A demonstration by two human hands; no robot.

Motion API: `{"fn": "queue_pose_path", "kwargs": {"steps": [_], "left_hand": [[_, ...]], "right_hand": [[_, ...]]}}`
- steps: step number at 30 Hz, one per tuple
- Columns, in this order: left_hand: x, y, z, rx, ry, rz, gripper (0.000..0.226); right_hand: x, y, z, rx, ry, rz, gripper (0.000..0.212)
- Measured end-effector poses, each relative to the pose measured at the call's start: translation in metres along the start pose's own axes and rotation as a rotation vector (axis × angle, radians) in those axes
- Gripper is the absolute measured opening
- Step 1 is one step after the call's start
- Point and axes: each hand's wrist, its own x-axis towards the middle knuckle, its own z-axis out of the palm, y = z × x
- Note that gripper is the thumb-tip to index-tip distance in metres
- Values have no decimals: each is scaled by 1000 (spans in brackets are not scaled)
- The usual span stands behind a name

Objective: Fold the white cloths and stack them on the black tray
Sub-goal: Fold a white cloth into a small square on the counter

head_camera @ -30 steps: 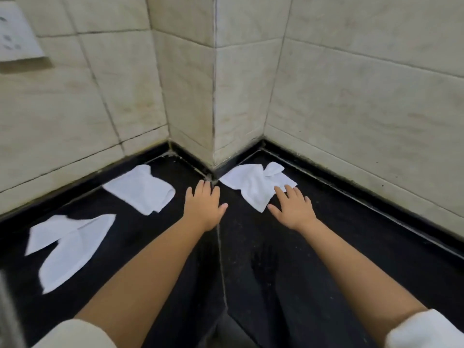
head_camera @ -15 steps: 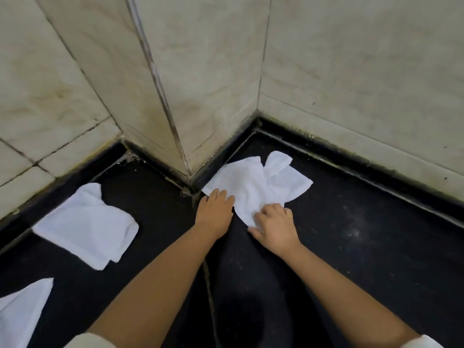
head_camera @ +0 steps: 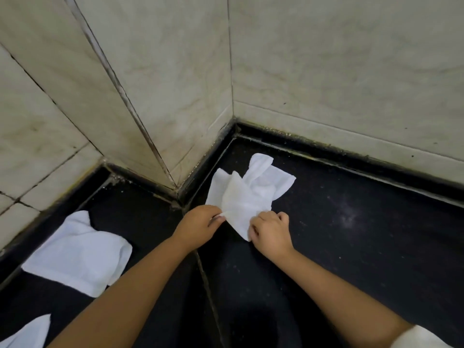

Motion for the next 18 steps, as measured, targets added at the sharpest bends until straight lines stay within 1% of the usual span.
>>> {"fn": "queue_pose_path", "kwargs": {"steps": [1,2,4,5,7,9,11,13,14,16,18], "left_hand": [[-8,4,-6,-31,7,-7,25],[-17,9,-10,-48,9,-4,24],[-38,22,-16,-38,-7,10,22],[-49,28,-16,-36,-13,16,22],[-73,38,-16,-57,-9,2,24],[-96,43,-16,-66,-10,-32,28],[-119,46,-16,-58,-10,-52,30],[-142,49,-16,-36,-11,-56,28],[-153,50,-17,-11,-17,-55,25],[-173,51,-18,82,-66,-51,18],[-188,53,-18,224,-139,-35,22]], "right_hand": [[-5,-1,-7,38,11,-28,15],[-12,-2,-13,49,-1,-50,23],[-29,-11,-26,35,-108,-72,47],[-39,-17,-31,32,-142,-71,54],[-61,-34,-36,52,-155,-54,57],[-82,-47,-36,119,-129,-9,52],[-104,-56,-33,190,-63,13,40],[-124,-59,-33,173,-14,5,25],[-133,-57,-35,172,-6,7,23],[-148,-49,-46,159,44,-12,17],[-162,-36,-63,59,129,-96,14]]}}
